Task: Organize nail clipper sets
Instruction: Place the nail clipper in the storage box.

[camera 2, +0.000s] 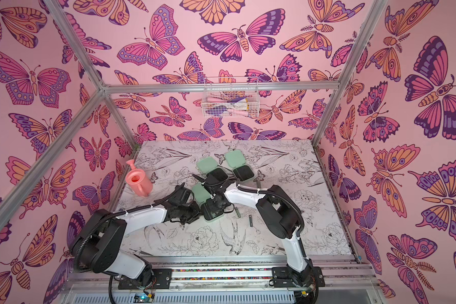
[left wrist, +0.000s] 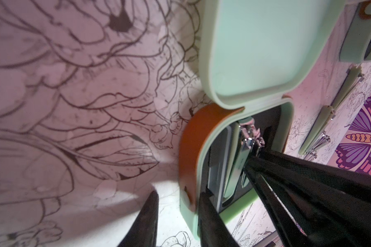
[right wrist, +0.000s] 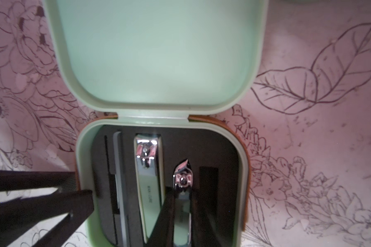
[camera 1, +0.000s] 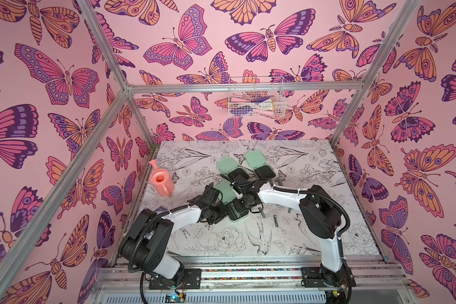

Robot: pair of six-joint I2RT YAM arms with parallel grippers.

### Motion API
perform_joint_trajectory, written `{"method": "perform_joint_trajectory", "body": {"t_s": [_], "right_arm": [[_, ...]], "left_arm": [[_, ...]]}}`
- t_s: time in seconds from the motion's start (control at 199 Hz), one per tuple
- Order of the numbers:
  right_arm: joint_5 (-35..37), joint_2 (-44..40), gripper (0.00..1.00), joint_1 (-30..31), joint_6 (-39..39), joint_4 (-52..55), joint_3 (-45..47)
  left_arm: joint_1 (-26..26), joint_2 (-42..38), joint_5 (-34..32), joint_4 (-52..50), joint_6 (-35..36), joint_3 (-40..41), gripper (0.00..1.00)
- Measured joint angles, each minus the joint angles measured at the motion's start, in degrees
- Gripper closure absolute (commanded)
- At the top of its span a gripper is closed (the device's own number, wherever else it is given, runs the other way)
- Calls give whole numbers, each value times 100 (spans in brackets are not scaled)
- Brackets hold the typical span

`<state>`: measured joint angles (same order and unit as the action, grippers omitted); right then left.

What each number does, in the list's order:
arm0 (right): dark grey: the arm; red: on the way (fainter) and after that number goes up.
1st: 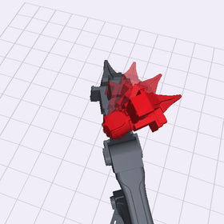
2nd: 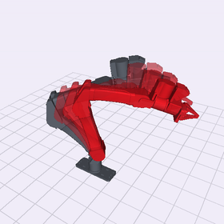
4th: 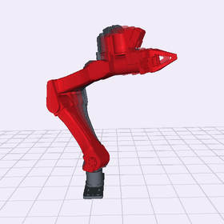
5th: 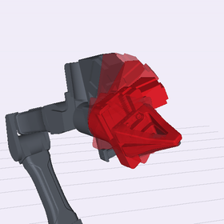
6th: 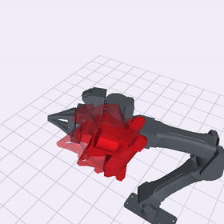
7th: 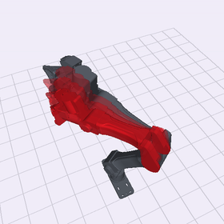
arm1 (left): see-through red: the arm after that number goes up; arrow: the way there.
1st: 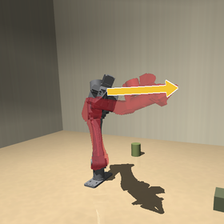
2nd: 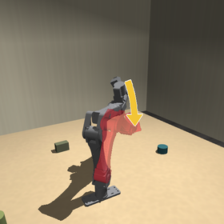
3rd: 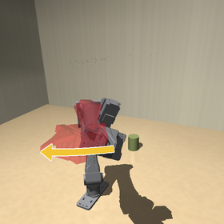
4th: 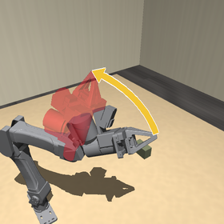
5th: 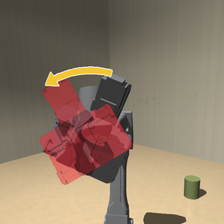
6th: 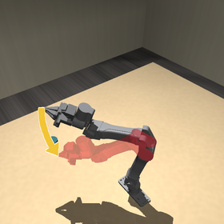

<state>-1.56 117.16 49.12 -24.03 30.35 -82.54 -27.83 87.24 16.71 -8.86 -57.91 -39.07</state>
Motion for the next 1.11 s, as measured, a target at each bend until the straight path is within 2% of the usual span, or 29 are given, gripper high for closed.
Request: {"method": "perform_joint_trajectory", "body": {"t_s": [0.809, 1.106], "right_arm": [[28, -17, 87, 0, -22, -138, 101], [109, -11, 78, 4, -13, -118, 98]], "left_arm": [[0, 4, 0, 0, 0, -2, 67], [0, 4, 2, 0, 0, -2, 67]]}}
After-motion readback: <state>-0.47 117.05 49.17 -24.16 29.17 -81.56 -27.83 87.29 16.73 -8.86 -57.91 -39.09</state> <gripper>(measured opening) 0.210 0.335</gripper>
